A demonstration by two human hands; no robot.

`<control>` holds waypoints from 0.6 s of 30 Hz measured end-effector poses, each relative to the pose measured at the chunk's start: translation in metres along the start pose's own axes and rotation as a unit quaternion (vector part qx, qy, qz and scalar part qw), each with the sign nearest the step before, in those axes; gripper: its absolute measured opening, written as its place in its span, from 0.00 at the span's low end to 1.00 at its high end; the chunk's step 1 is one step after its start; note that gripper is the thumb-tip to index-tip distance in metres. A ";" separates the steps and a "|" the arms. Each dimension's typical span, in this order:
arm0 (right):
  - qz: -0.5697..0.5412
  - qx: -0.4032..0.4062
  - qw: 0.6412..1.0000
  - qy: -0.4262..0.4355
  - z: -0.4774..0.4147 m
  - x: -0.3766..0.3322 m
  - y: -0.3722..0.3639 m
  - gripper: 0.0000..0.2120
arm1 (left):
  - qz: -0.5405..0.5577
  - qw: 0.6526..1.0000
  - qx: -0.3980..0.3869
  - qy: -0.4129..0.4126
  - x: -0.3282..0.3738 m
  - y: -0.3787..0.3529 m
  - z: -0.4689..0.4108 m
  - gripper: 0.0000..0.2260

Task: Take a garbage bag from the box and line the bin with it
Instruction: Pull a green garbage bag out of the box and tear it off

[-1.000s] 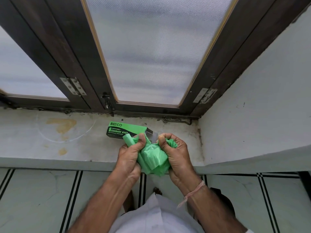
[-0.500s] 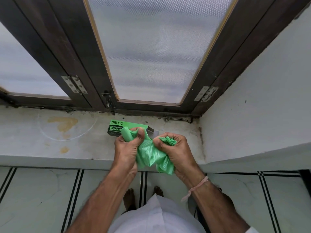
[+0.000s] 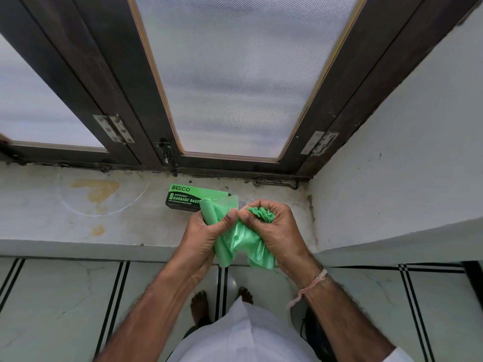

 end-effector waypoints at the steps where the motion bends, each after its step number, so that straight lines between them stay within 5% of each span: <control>1: -0.006 -0.007 1.000 -0.008 0.000 0.000 0.001 0.05 | -0.004 1.000 -0.006 0.002 0.000 0.001 0.000 0.19; 9: 0.010 -0.046 0.998 -0.041 -0.001 -0.005 0.002 0.09 | -0.018 0.998 0.057 -0.015 0.002 0.008 0.000 0.12; 18: -0.062 0.012 0.998 0.016 0.005 0.006 -0.006 0.03 | 0.119 0.990 0.068 0.030 -0.004 -0.004 -0.004 0.10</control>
Point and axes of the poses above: each hand's wrist, its own z-axis away from the middle knuckle, its own y-axis out of the back of the hand, x = y × z, the point moved 6 cm from there along -z, towards the middle knuckle, and after that the axes turned 14 degrees about -z, right-handed, at the moved point
